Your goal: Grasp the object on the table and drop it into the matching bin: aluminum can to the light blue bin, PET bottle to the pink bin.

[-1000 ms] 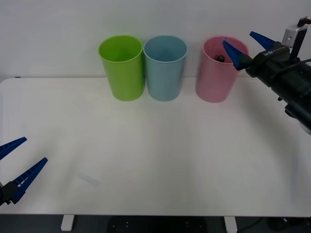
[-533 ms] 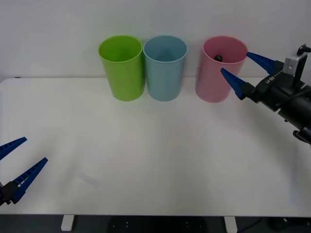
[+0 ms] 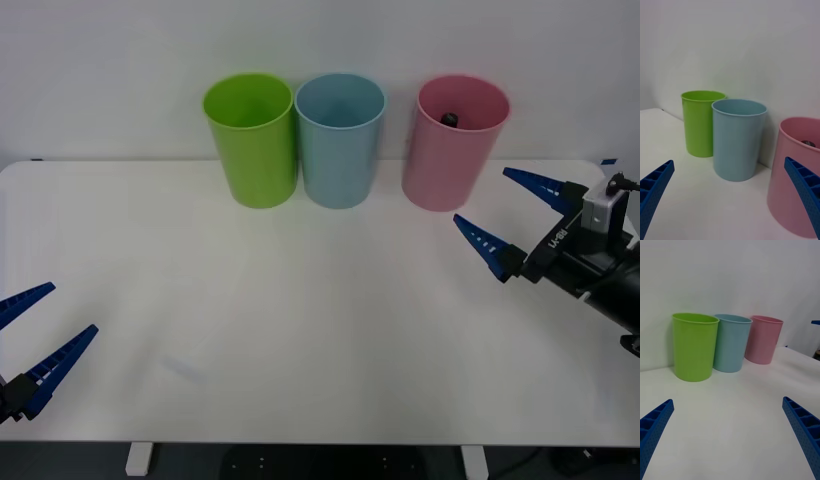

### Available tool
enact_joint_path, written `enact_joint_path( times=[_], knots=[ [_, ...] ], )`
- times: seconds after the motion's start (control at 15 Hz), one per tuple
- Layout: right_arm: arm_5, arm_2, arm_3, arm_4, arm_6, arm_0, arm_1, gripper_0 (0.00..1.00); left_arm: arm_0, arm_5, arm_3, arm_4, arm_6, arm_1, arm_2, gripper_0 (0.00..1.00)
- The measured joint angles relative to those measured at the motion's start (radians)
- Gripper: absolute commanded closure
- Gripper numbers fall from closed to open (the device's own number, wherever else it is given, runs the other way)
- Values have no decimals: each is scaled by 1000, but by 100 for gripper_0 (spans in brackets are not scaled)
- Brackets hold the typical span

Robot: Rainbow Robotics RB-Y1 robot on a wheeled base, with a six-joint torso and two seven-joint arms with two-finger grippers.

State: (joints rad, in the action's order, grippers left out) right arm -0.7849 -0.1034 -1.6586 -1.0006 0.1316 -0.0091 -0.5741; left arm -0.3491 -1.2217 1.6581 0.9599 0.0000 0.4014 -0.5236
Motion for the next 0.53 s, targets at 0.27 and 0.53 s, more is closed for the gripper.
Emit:
enact_joint_path(
  times=[0.27,0.53],
  knots=[
    [-80,-15,-6,4,61,84,0,0,0,0,0,0,0,0,0,0],
    [-188,-56,-6,-1,53,155,0,0,0,0,0,0,0,0,0,0]
  ],
)
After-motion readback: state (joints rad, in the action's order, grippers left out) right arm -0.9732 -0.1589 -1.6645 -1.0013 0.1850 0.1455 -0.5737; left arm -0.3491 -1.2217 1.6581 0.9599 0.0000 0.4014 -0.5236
